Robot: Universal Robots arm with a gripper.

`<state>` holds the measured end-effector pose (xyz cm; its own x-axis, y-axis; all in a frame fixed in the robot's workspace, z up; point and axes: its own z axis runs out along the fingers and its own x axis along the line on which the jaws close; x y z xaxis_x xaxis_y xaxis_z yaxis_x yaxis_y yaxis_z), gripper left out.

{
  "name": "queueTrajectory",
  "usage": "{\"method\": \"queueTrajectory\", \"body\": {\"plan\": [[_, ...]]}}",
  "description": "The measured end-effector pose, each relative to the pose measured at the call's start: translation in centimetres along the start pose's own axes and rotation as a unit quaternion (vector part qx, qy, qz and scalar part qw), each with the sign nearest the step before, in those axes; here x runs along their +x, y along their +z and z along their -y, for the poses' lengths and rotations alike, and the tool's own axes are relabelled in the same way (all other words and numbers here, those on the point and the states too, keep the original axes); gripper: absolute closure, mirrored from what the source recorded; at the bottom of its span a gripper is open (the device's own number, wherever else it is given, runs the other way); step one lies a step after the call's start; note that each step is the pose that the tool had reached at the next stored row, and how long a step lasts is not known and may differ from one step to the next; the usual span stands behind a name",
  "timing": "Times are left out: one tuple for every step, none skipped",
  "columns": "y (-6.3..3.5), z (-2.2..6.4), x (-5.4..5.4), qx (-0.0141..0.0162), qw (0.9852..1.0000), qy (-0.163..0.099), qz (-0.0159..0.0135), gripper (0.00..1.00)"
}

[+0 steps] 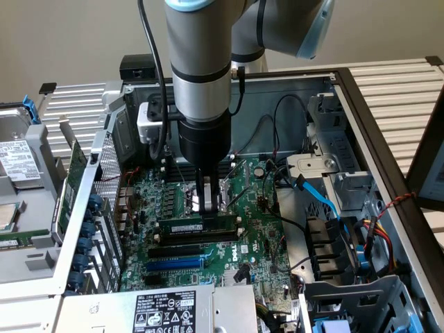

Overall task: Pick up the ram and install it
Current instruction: 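Insert the ram into the slot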

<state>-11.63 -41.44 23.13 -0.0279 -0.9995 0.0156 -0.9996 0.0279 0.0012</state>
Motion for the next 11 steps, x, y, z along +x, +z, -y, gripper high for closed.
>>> {"method": "queueTrajectory", "body": {"plan": [[0.02,0.0,0.0,0.0,1.0,0.0,0.0001,0.86],[0.05,0.01,-0.02,0.0001,1.0,0.0,0.0001,0.86],[0.07,0.0,-0.04,0.0001,1.0,0.0,0.0001,0.86],[0.09,-0.01,-0.07,0.0001,1.0,0.0,0.0001,0.86],[0.11,-0.02,-0.11,0.0001,1.0,0.0,0.0,0.86],[0.12,-0.03,-0.12,0.0001,1.0,0.0,0.0001,0.86],[0.12,-0.03,-0.12,0.0001,1.0,0.0,0.0,0.86],[0.13,-0.03,-0.12,0.0001,1.0,0.0,0.0,0.86],[0.14,-0.03,-0.12,0.0001,1.0,0.0,0.0,0.86],[0.15,-0.03,-0.12,0.0002,1.0,0.0,0.0,0.86],[0.16,-0.03,-0.12,0.0002,1.0,0.0,0.0,0.86]]}}
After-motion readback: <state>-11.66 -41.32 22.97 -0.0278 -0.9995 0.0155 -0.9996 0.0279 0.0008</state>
